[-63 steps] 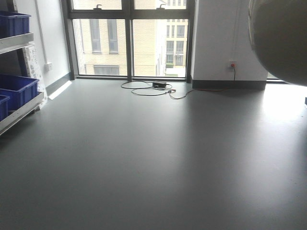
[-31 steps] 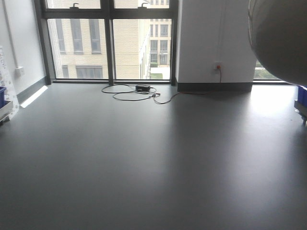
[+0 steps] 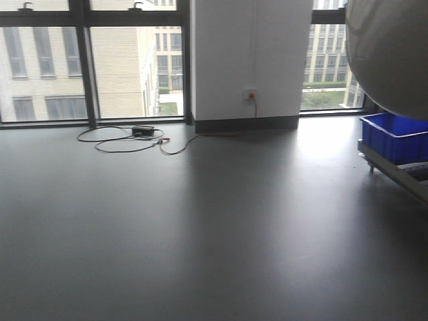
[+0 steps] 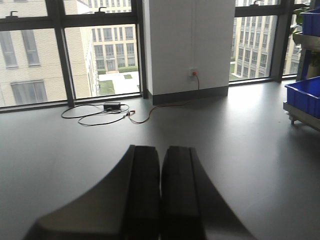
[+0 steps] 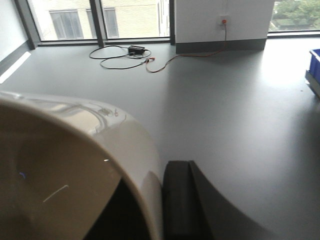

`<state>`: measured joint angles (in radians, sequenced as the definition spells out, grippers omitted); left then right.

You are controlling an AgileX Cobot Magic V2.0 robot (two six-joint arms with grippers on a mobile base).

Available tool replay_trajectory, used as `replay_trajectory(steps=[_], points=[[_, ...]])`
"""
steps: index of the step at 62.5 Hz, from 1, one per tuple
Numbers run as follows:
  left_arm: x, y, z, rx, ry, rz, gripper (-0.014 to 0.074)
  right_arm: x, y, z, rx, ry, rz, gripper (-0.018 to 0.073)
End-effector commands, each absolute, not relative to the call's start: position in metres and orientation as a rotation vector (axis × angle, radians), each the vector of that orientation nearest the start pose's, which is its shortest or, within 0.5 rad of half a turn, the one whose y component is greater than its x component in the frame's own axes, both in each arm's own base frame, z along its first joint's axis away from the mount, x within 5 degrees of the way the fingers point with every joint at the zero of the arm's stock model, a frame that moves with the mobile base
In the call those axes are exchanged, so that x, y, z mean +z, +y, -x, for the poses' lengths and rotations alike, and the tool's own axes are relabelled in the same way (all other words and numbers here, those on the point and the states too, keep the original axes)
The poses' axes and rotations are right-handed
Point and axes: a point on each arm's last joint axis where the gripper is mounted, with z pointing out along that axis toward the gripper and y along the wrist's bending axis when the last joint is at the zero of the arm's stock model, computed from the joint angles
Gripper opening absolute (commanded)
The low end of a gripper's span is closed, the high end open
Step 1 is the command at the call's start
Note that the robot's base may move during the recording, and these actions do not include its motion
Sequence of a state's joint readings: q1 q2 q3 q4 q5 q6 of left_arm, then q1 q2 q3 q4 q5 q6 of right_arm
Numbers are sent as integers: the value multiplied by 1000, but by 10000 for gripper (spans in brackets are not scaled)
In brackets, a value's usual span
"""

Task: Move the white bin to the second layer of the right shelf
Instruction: 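Turn the base toward the roller-track shelf rack with blue crates, then drive up to the roller-track rack and stop at its second layer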

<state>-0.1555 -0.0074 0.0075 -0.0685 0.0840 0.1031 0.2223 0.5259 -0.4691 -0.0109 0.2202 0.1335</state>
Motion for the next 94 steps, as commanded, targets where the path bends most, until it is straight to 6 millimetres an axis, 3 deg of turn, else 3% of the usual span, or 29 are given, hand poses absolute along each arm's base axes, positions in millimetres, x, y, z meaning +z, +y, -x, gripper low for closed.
replay_trajectory(steps=[1, 94], points=[[199, -9, -56, -107, 1501, -139, 85, 329, 25, -114, 260, 1639, 75, 56], [199, -9, -56, -107, 1501, -139, 85, 329, 25, -114, 260, 1639, 75, 56]])
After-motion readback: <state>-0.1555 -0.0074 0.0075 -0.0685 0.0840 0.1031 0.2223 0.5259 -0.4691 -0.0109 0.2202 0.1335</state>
